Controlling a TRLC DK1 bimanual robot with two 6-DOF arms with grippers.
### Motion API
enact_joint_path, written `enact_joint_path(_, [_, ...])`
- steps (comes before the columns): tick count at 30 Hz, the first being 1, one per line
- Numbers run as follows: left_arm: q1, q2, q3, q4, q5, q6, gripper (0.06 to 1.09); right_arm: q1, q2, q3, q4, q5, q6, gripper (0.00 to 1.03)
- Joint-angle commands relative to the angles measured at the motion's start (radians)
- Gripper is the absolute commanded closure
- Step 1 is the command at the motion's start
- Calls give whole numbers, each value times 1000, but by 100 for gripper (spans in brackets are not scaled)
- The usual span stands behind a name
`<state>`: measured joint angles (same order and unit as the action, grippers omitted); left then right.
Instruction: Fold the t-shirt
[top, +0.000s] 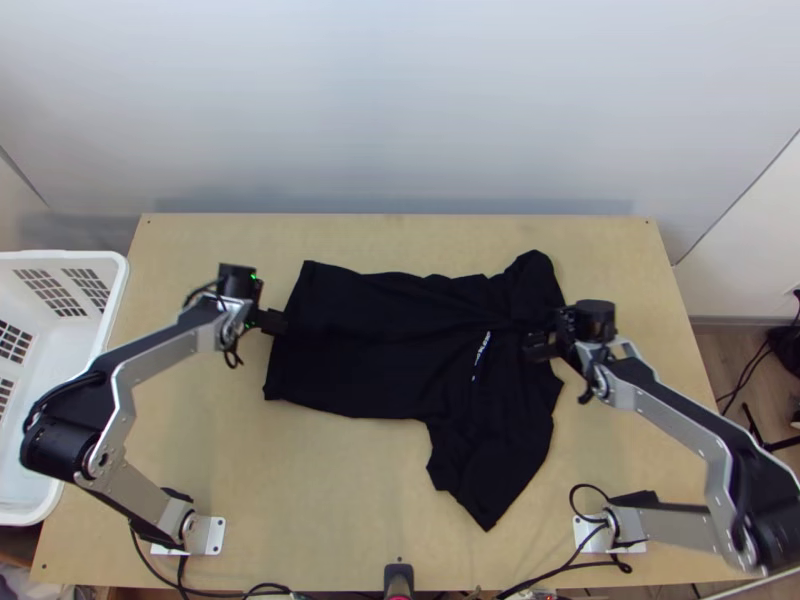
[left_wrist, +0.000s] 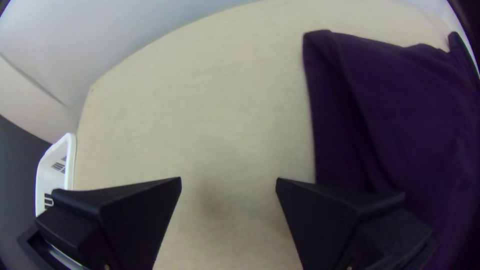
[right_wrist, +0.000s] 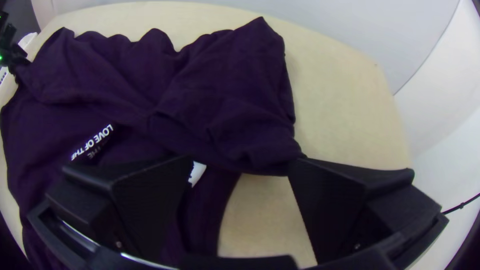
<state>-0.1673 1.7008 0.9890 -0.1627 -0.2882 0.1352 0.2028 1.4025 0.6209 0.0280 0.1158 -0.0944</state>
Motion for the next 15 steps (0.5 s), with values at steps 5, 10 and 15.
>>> enact_joint_path(5, [35,-294,62,-285,72,-23,10,30,-398,106,-415,-88,27,3])
enact_joint_path(10, [35,-454,88,-425,119,-31,10,75,-539,158,-672,-166,47,3])
enact_joint_path(15, [-28,-583,48,-632,212,26,10,156,-622,180,-964,-260,85,3])
